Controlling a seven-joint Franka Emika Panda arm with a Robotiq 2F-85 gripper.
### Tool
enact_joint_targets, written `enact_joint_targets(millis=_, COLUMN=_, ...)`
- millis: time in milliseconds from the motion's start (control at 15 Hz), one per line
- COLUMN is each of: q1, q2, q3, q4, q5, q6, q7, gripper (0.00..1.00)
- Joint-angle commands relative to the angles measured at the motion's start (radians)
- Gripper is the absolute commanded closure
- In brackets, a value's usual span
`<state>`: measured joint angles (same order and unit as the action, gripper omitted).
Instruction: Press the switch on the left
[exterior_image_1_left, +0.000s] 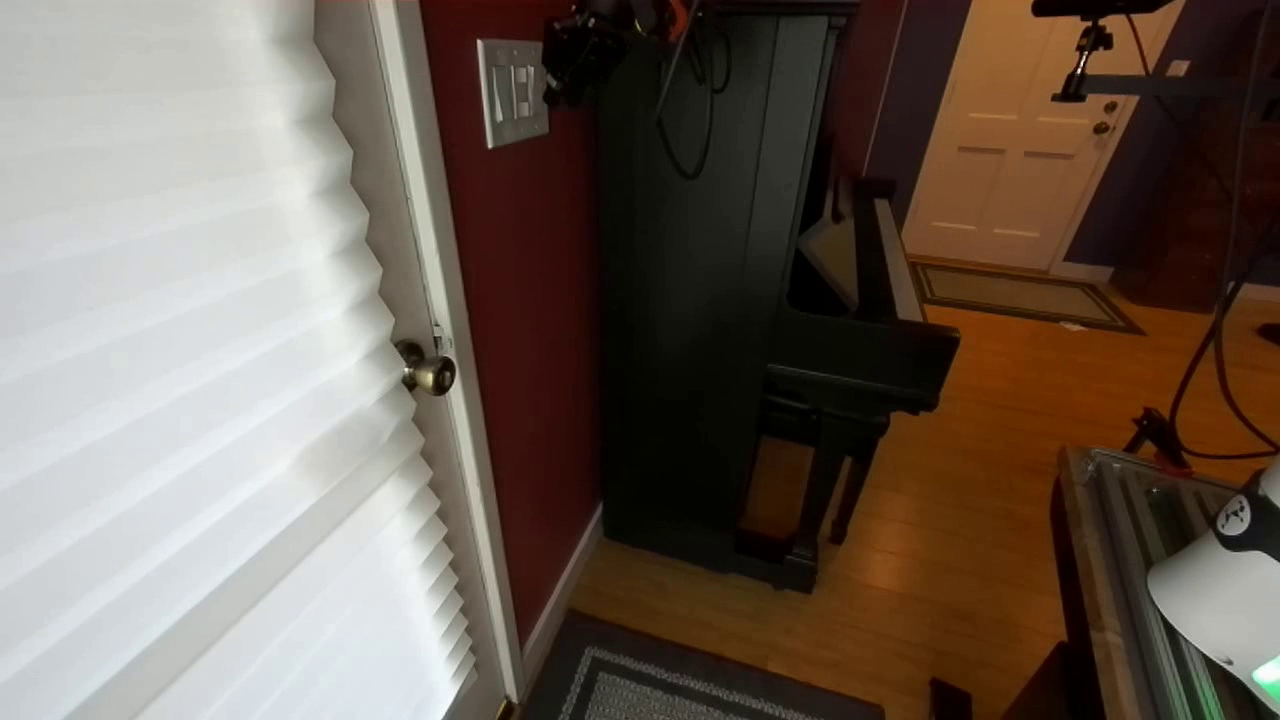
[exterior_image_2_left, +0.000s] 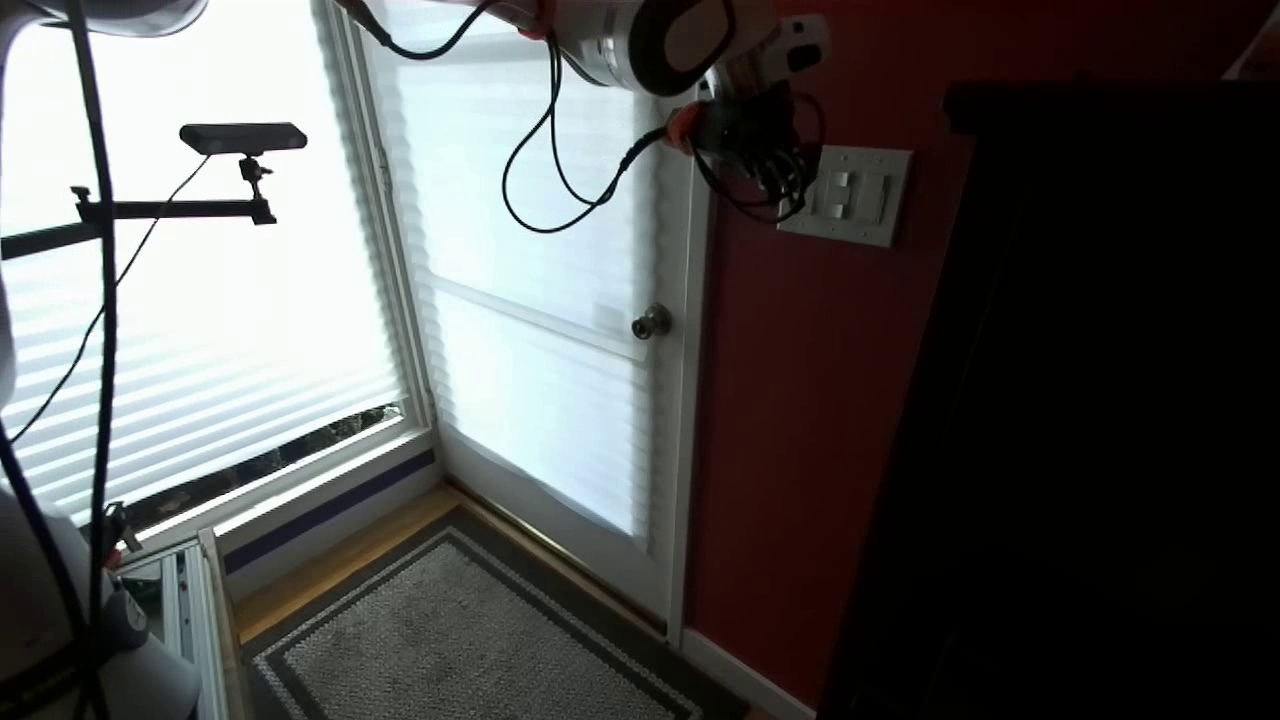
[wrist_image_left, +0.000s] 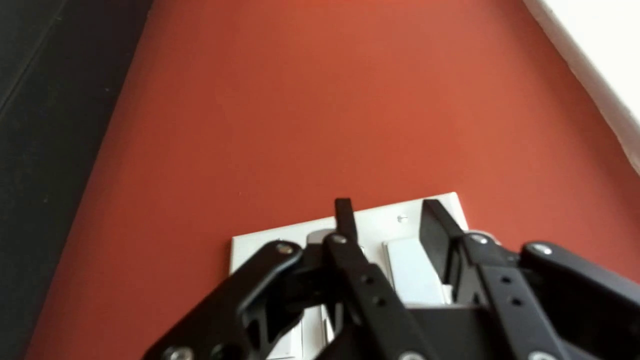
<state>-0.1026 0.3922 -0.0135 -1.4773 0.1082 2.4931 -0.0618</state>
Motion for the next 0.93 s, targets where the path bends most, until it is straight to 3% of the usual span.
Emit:
enact_joint_targets(millis=0, q1=-0.033, q2=0.064, q3=0.049, q4=0.071, q5=0.09, q6=0.054, q7=-0.081, gripper=0.9)
enact_joint_targets(millis=67, q1=-0.036, q2=0.076, q3=0.056, q4=0.08, q5=0.102, q6=0.073, q7=-0.094, gripper=0.98)
enact_joint_targets(millis=200, q1=-0.041, q2=0.1, q3=0.069, q4=0.098, q5=0.12, q6=0.102, q7=-0.103, gripper=1.0)
enact_joint_targets(millis=867, q1=-0.059, q2=0.199, q3=0.103, q4=0.181, q5=0.126, q6=0.176, q7=-0.107, gripper=1.0)
